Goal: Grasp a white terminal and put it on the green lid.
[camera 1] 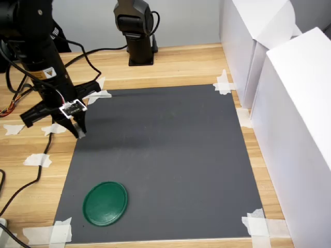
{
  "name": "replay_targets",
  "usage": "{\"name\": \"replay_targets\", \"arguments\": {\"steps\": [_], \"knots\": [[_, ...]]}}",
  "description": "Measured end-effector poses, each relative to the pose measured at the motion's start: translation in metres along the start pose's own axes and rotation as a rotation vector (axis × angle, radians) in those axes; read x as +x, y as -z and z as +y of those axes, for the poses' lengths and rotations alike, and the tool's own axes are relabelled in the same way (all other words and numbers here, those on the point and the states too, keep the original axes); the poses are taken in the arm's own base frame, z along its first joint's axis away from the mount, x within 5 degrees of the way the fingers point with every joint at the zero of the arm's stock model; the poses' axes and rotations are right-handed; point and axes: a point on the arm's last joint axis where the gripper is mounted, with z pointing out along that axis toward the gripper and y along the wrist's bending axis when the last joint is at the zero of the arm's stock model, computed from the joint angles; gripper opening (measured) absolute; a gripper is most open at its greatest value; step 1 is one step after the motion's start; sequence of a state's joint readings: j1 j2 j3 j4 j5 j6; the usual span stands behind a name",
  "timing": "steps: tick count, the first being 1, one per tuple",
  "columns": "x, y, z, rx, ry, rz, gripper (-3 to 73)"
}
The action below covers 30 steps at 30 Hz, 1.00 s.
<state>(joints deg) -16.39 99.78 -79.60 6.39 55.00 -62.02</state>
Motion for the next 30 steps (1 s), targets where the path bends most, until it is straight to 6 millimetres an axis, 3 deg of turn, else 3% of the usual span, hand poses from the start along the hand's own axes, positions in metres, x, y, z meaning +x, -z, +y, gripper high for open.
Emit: {"name": "replay_targets", "arguments": {"steps": [5,12,18,23,30], "knots": [[-0.027,0.013,-0.004,0.022,0.019,-0.024,8.8],[-0.069,0.005,-0.002,0.037,0.033,-0.026,8.8],[-0.094,-0.018,-0.009,0.044,-0.013,-0.020,8.8],[-0.099,-0.045,-0.016,0.030,-0.037,0.002,8.8],[-0.106,-0.080,-0.009,-0.008,-0.006,0.036,8.8]]}}
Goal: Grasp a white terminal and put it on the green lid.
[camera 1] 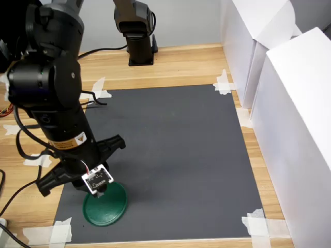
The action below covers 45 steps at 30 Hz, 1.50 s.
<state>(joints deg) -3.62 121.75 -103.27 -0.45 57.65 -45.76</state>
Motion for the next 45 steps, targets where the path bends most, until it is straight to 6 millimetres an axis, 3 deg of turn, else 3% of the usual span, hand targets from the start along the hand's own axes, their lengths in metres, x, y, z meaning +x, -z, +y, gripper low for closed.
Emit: {"name": "replay_targets", "arguments": {"steps": [8,11,13,20,26,32,37,41,45], "knots": [[-0.002,-0.013,0.003,-0.006,0.032,0.016,9.1],[-0.002,-0.013,0.002,0.002,0.036,0.012,12.9],[-0.002,-0.013,0.002,0.003,0.037,0.011,18.3],[-0.003,-0.013,0.002,0.008,0.045,0.006,49.1],[-0.004,-0.010,0.002,0.005,0.036,-0.007,54.3],[-0.007,0.024,0.001,0.037,-0.028,-0.073,47.4],[-0.001,0.062,0.010,0.062,-0.100,-0.147,27.7],[0.011,0.092,0.023,0.110,-0.189,-0.223,6.6],[0.025,0.121,0.037,0.154,-0.271,-0.292,-0.4]]}}
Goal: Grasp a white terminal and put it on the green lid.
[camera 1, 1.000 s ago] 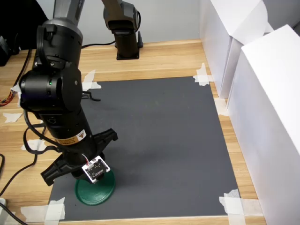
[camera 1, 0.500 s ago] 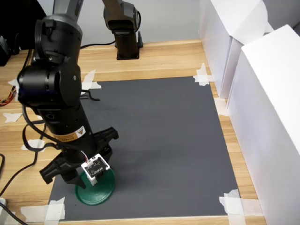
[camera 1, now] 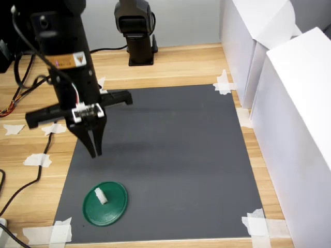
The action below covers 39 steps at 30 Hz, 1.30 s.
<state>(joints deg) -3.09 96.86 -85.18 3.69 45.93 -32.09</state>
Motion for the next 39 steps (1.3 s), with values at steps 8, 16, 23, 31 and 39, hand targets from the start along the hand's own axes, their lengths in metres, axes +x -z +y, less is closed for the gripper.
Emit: {"name": "replay_targets", "arguments": {"steps": [8,16,23,31,39], "knots": [[0.025,0.073,0.017,0.061,-0.204,-0.126,-1.6],[0.074,0.126,0.042,0.161,-0.336,-0.277,-1.6],[0.136,0.136,0.084,0.103,-0.477,-0.361,-1.6],[0.197,0.131,0.118,0.101,-0.489,-0.381,-1.6],[0.233,0.116,0.138,0.094,-0.493,-0.360,-1.6]]}}
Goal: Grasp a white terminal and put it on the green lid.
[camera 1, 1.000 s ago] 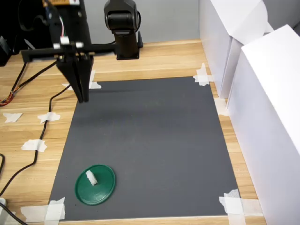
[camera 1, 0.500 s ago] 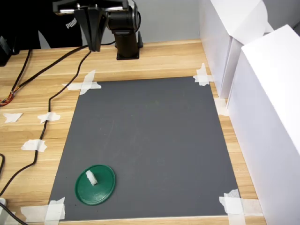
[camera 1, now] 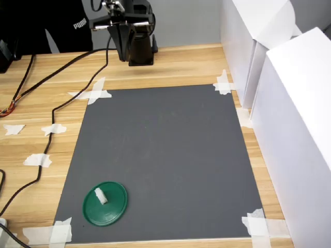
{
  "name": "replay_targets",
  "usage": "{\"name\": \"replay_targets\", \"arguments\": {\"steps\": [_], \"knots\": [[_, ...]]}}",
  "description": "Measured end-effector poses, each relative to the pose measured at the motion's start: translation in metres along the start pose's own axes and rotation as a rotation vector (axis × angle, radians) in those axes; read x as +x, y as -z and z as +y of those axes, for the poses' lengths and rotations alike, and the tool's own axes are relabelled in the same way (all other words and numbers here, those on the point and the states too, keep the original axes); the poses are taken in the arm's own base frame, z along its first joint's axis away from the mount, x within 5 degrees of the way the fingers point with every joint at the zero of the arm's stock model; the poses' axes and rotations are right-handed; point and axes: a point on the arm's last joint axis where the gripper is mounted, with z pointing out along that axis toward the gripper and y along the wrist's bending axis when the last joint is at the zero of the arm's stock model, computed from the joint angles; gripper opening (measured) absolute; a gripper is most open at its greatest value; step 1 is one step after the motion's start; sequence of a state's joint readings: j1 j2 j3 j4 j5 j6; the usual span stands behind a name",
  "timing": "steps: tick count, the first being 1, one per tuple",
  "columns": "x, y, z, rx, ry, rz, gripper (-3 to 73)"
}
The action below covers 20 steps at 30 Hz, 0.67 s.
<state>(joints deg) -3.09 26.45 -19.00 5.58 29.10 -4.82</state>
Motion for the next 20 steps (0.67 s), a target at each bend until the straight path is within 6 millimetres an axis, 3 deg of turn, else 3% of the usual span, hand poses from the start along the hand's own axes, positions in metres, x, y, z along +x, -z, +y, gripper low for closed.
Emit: {"name": "replay_targets", "arguments": {"steps": [20], "knots": [[0.012,0.047,0.004,-0.028,-0.020,-0.322,-1.6]]}}
